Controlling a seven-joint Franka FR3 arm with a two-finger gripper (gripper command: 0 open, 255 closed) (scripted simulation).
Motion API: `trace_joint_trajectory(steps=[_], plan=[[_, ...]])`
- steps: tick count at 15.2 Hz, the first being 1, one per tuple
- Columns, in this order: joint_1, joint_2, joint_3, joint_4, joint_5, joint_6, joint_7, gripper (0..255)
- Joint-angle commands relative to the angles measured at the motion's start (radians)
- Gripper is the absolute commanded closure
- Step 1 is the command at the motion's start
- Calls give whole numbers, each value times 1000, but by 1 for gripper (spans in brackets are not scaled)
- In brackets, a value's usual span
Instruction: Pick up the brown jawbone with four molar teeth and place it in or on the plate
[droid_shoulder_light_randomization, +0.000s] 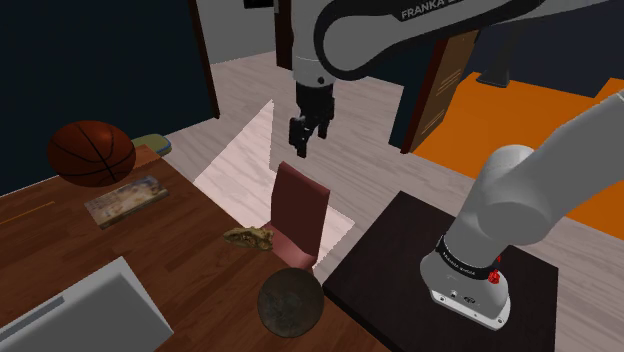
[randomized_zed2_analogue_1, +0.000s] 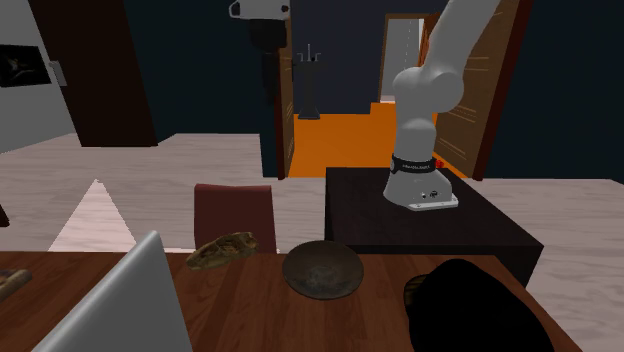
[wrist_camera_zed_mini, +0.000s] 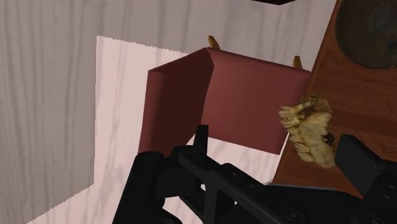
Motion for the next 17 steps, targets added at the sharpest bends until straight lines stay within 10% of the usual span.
trace_joint_trajectory(steps=[1, 17], plan=[[7, 62, 32, 16, -7, 35, 33, 0], [109, 661, 194, 305, -249, 187, 366, 0]])
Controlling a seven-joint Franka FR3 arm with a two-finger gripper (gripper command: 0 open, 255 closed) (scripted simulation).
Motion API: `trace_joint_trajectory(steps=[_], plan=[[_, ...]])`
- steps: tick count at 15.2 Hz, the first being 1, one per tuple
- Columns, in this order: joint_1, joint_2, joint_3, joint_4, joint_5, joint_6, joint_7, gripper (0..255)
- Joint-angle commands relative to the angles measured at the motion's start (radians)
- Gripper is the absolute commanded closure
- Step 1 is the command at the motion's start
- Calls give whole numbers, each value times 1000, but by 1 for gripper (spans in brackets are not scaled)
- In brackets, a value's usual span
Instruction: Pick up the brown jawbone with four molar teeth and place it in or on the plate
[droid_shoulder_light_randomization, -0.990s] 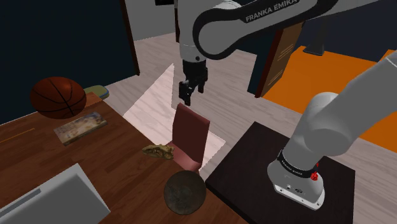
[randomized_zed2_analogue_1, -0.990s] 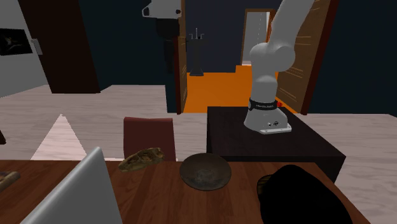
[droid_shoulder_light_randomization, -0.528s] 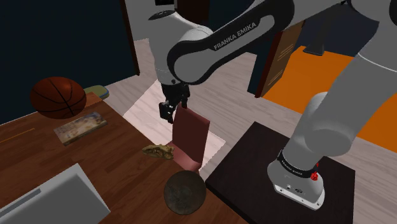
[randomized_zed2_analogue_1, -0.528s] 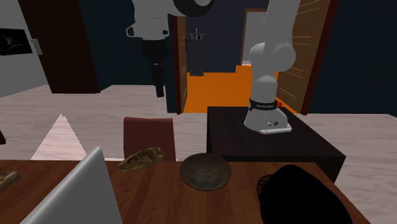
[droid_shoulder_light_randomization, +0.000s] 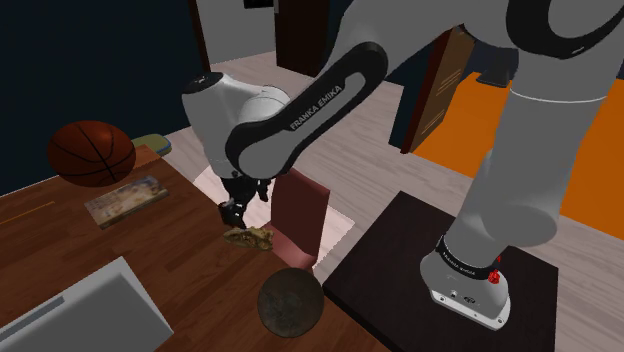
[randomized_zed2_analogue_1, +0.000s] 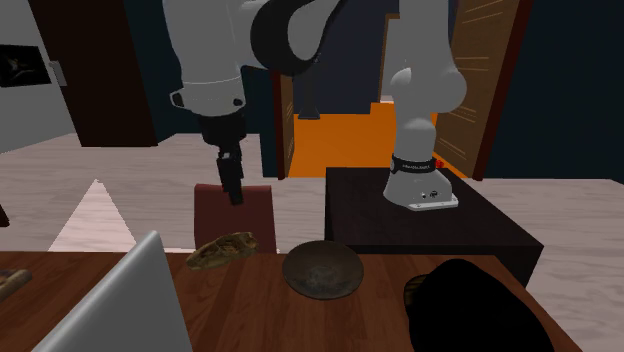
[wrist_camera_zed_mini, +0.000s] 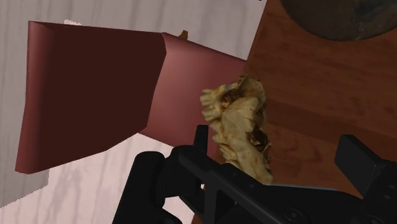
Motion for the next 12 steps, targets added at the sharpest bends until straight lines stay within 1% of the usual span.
trace_joint_trajectory(steps=[1, 7, 12], plan=[[24, 78, 1, 50, -39, 3, 37, 0], [119, 306, -17, 230, -133, -15, 122, 0], [123, 340, -32, 208, -154, 38, 135, 0]])
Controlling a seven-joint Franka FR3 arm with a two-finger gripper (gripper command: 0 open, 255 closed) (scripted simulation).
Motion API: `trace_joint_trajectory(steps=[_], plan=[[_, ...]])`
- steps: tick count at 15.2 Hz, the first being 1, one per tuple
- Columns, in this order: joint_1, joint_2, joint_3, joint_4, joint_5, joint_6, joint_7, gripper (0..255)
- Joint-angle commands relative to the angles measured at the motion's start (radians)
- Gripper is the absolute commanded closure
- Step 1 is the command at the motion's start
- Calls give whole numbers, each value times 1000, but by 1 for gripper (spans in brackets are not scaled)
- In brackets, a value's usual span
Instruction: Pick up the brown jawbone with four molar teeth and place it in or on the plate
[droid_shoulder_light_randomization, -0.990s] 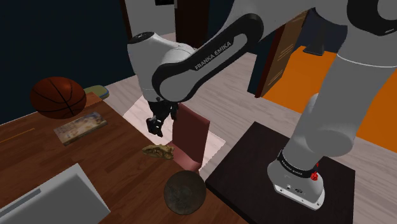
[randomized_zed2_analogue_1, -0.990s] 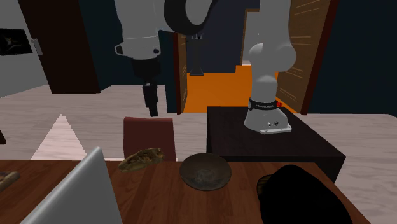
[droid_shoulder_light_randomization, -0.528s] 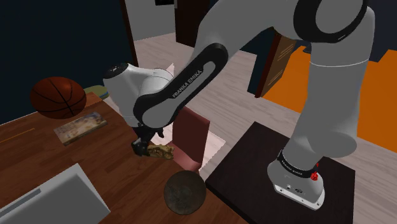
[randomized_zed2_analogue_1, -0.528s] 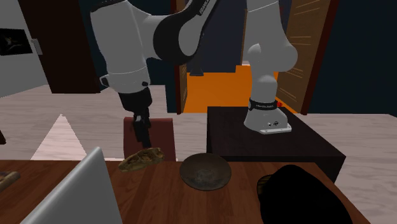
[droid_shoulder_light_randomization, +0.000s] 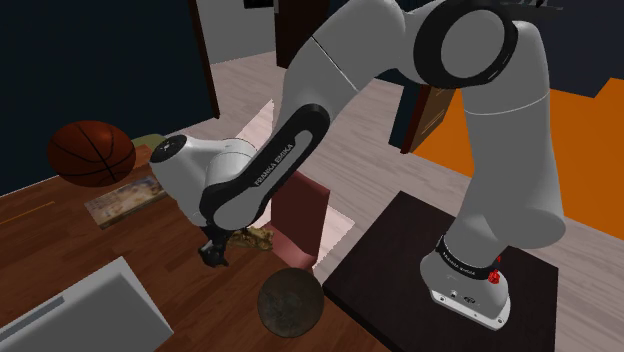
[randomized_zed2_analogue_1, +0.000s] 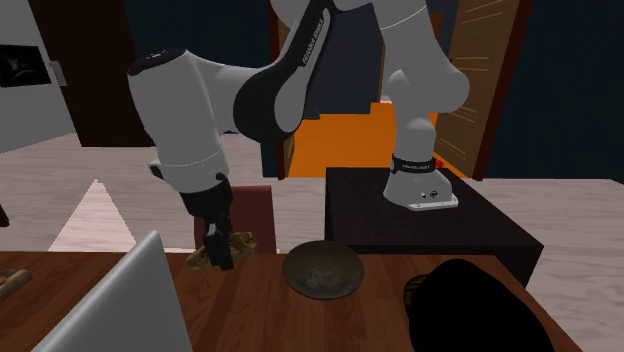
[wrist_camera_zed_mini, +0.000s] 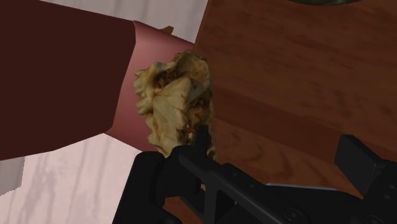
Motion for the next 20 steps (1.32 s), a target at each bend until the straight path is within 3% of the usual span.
trace_joint_trajectory(steps=[1, 10, 11, 20], plan=[[3, 15, -6, -6, -9, 20, 7, 0], [5, 27, -10, -11, -17, 37, 12, 0], [5, 27, -10, -11, -17, 37, 12, 255], [5, 27, -10, -11, -17, 37, 12, 255]])
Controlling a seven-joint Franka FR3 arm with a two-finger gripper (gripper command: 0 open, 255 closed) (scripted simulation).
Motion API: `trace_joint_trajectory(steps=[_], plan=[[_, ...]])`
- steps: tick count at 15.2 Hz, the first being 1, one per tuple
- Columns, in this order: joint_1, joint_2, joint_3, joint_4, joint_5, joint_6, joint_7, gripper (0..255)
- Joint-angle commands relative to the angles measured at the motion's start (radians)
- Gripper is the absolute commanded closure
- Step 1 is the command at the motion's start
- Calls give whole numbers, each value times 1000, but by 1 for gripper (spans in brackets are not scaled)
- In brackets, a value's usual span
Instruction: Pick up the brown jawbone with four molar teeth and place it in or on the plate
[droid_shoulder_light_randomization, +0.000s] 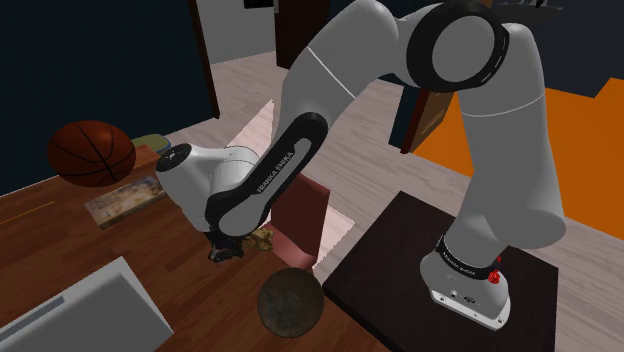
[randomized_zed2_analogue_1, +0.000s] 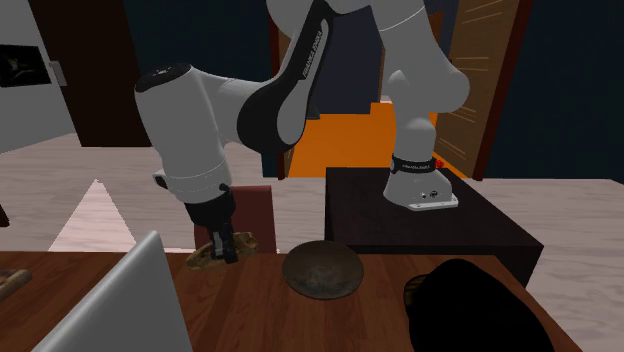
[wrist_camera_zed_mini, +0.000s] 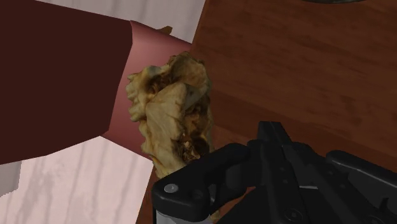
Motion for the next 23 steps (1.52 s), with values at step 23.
trace_joint_trajectory(steps=[23], plan=[[-146, 217, 61, 346, 64, -210, -535, 0]])
